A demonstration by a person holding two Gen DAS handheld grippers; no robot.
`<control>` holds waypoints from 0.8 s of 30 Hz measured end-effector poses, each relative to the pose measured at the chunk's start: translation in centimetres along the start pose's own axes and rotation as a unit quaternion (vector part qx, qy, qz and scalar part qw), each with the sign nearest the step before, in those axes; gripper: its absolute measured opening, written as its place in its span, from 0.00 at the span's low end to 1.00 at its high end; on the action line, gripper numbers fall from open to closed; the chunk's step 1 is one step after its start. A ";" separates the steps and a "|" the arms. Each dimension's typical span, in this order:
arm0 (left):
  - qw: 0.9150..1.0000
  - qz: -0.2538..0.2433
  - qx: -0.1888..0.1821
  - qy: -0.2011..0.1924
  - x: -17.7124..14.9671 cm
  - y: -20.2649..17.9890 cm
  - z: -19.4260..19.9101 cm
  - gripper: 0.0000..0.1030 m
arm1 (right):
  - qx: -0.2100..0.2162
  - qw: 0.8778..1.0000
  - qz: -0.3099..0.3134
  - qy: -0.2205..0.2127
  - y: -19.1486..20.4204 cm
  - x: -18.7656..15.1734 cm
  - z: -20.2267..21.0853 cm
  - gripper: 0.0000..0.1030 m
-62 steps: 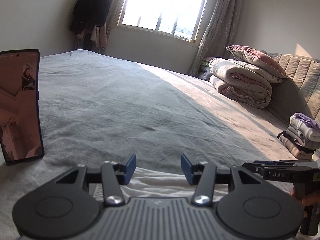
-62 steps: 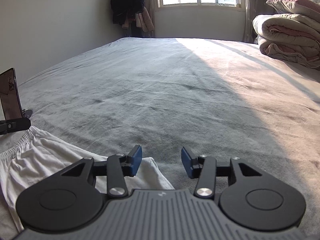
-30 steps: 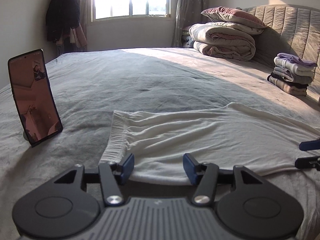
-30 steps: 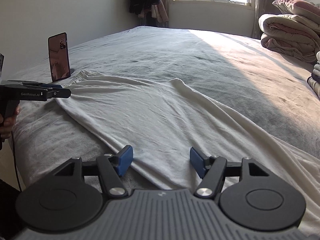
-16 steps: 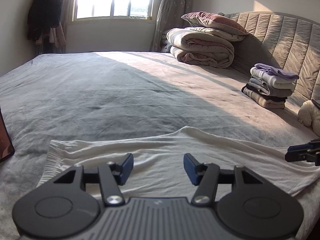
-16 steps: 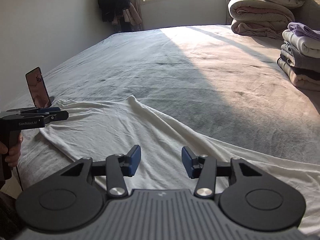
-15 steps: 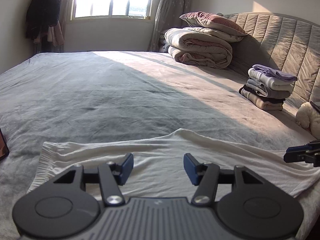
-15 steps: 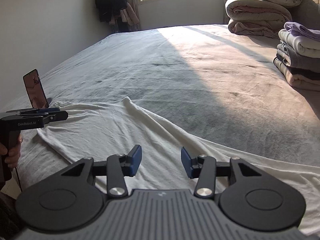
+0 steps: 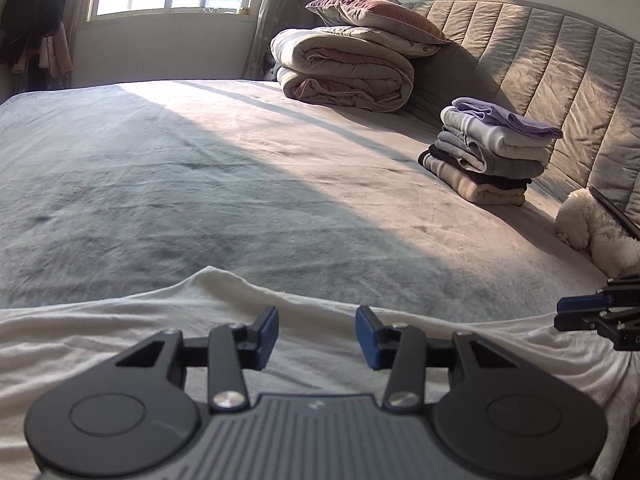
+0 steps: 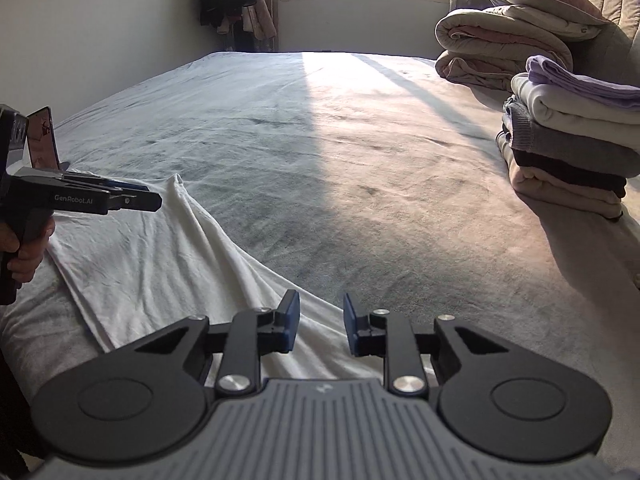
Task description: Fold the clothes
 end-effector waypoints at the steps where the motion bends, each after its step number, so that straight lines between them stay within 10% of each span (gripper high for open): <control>1: 1.000 0.003 0.003 -0.003 0.1 0.0 -0.3 0.42 | -0.006 1.000 0.005 0.005 -0.2 -0.2 -0.1 0.26; 11: 0.999 0.026 0.036 -0.006 -0.2 2.1 -3.2 0.37 | 0.016 0.997 0.070 0.032 0.4 -1.0 -2.1 0.27; 16: 0.999 0.024 0.033 -0.009 -0.4 2.1 -3.5 0.40 | 0.016 0.996 0.083 0.030 0.4 -1.4 -2.5 0.03; 24: 0.999 0.020 0.028 -0.012 -0.4 1.9 -3.4 0.50 | -0.024 0.996 0.081 -0.011 -0.3 -0.6 -1.3 0.02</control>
Point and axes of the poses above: each gripper's, at about its wrist camera, not at the fingertips, and z roughly against the way its jaws point, y to its left, x to its top, the point moved 6 cm from there along -z, roughly the way its jaws point, and after that the axes turned 6 degrees about x, right-handed, at the moved point
